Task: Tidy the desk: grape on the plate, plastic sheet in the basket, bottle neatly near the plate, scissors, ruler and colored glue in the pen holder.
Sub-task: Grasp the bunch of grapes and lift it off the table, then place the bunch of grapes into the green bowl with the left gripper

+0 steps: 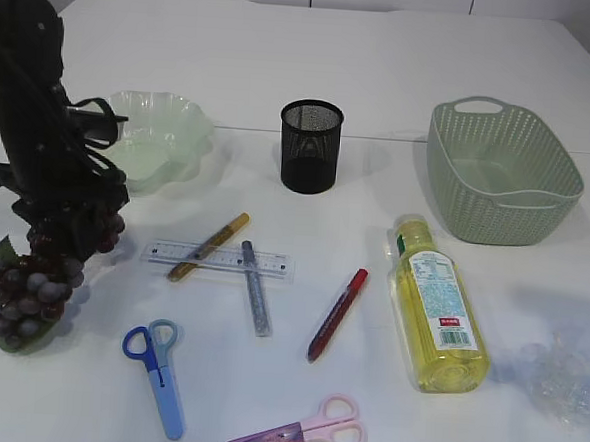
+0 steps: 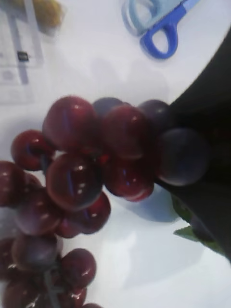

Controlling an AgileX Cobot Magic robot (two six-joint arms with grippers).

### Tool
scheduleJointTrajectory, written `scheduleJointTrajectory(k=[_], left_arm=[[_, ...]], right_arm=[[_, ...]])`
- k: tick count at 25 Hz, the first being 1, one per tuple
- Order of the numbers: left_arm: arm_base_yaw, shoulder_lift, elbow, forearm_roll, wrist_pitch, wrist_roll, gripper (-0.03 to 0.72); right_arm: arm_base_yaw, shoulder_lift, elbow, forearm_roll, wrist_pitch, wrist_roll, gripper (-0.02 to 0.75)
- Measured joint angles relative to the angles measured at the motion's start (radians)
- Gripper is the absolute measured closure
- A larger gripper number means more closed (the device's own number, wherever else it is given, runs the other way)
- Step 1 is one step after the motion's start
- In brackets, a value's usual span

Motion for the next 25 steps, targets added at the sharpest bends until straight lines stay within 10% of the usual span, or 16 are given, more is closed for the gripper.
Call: scheduleJointTrajectory(k=[25], left_arm=[[0.0,-0.335,-0.098,0.026,0.049,-0.081,0.508]], right_arm=[[0.0,0.0,0.0,-0.019,0.0,0.0,0.227]])
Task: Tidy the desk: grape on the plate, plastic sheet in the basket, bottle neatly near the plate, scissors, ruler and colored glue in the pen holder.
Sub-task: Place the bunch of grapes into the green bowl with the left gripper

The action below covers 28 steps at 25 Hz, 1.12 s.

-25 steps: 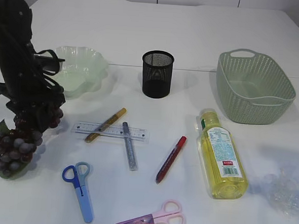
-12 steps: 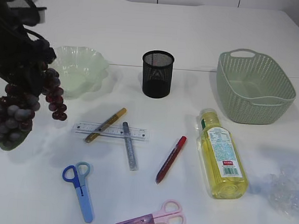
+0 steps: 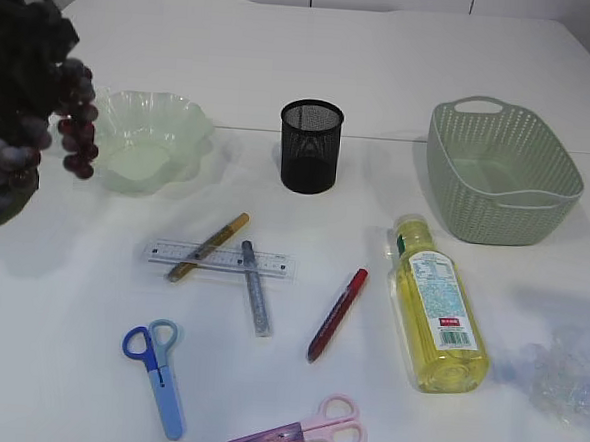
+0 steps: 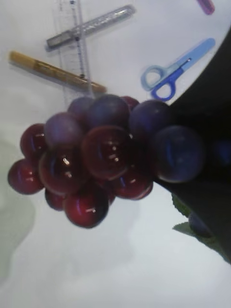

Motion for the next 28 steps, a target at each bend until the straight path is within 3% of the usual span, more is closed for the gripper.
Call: scheduleJointTrajectory(k=[7,17,28], left_arm=[[0.0,-0.002,-0.122,0.037,-0.187,-0.005,0.508],[0.0,0.056,-0.122,0.133,-0.553,-0.014,0.505],[0.0,0.269,-0.122,0.135,-0.705,-0.02,0.503]], right_arm=[[0.0,0.0,0.0,0.0,0.0,0.0,0.227],[0.0,0.0,0.0,0.0,0.0,0.0,0.227],[0.0,0.0,0.0,0.0,0.0,0.0,0.227]])
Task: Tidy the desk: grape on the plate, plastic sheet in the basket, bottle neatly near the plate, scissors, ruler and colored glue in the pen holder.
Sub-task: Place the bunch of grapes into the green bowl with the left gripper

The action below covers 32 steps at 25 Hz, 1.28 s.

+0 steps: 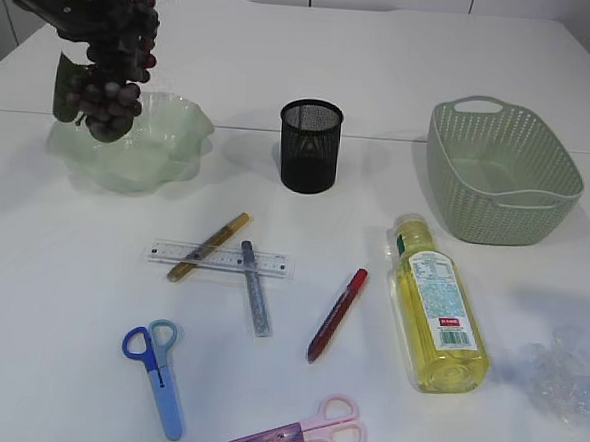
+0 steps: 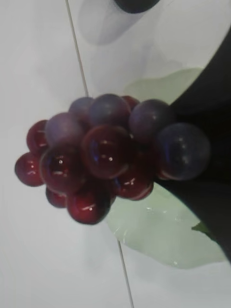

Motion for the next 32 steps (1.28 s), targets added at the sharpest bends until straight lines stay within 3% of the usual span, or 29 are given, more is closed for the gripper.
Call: scheduleJointTrajectory(k=[15,24,32], left_arm=[[0.074,0.107,0.0,-0.113,-0.077,-0.002,0.468],[0.074,0.16,0.0,-0.162,-0.088,-0.002,0.347],[0.074,0.174,0.0,-0.168,-0.097,-0.004,0.154]], right_arm=[[0.0,0.0,0.0,-0.002,0.0,0.0,0.228],[0.0,0.0,0.0,-0.002,0.0,0.0,0.228],[0.0,0.0,0.0,-0.002,0.0,0.0,0.228]])
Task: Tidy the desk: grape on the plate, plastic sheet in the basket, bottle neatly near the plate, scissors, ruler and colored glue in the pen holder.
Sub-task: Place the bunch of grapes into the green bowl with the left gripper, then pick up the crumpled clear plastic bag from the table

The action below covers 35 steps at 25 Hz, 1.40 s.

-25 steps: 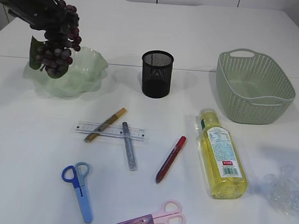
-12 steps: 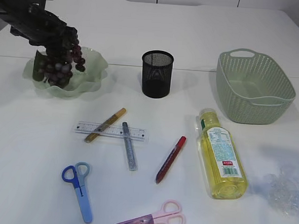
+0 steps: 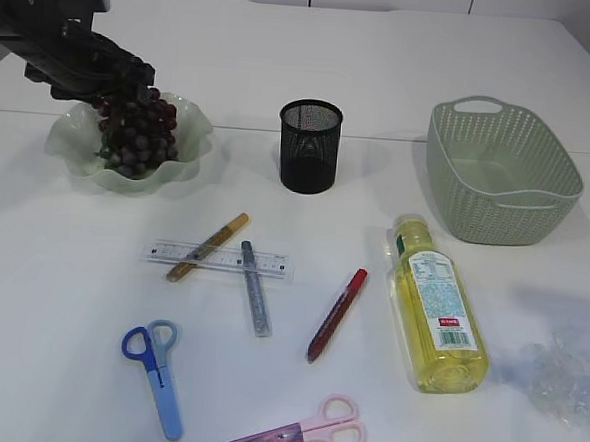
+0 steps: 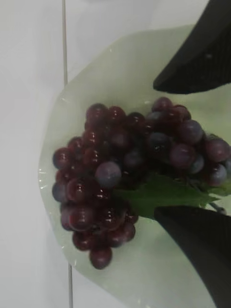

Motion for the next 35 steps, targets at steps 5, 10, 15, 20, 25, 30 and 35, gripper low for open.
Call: scheduleJointTrajectory(k=[5,10,15,20,25,30,35], left_arm=[[0.0,0.0,-0.038,-0.012,0.025,0.0,0.134],[0.0,0.0,-0.173,-0.059,0.274,0.0,0.133],[0.0,0.0,-0.331,-0.047,0.564,0.0,0.133],[0.0,0.0,-0.449,-0.018,0.775,0.0,0.133],[0.002,-0.004,-0.465,-0.013,0.804,0.0,0.133],[0.002,-0.054,-0.465,-0.028,0.806,0.0,0.133],[0.002,-0.154,-0.429,-0.034,0.808,0.0,0.133]], right_arm=[[0.0,0.0,0.0,0.0,0.0,0.0,0.228],[0.0,0.0,0.0,0.0,0.0,0.0,0.228],[0.0,0.0,0.0,0.0,0.0,0.0,0.228],[0.0,0.0,0.0,-0.004,0.0,0.0,0.228],[0.0,0.0,0.0,-0.009,0.0,0.021,0.228],[0.0,0.025,0.0,-0.01,0.0,0.062,0.228],[0.0,0.091,0.0,-0.01,0.0,0.073,0.228]])
